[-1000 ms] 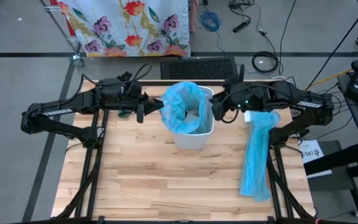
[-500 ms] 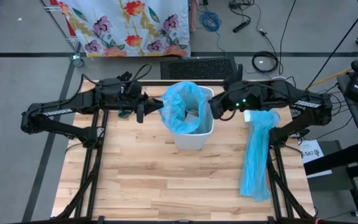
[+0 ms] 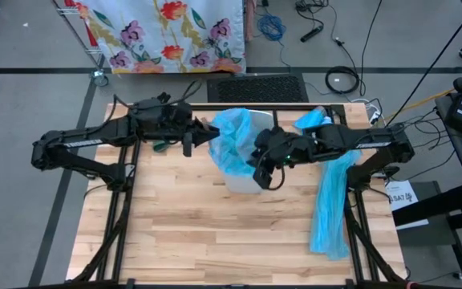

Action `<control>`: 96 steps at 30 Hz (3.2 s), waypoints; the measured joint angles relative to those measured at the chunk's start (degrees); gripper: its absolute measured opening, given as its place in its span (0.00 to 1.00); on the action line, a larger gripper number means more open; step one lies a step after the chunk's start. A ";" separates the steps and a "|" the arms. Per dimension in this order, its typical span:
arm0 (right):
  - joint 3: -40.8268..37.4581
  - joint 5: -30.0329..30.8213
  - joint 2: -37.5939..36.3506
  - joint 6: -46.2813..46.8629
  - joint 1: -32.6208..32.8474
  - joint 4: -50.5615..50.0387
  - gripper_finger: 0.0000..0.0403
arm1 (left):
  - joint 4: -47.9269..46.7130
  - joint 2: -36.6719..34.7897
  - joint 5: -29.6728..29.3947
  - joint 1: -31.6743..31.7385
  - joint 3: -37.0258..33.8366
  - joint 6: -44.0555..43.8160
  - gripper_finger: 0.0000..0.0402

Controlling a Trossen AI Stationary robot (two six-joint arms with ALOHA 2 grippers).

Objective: Place trash/remove bag and relplace
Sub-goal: Close the trash bag

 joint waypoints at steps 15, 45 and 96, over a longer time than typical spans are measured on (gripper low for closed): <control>0.00 -0.82 0.63 1.84 2.48 -0.59 0.23 | 6.68 7.58 8.33 -1.80 0.00 -1.58 0.25; 0.00 13.87 -7.46 27.41 2.24 -14.94 0.23 | 6.04 7.86 12.13 1.76 0.00 0.17 0.25; -0.02 10.74 0.10 32.86 2.37 -2.62 0.23 | 4.49 7.86 13.88 2.44 0.00 3.47 0.25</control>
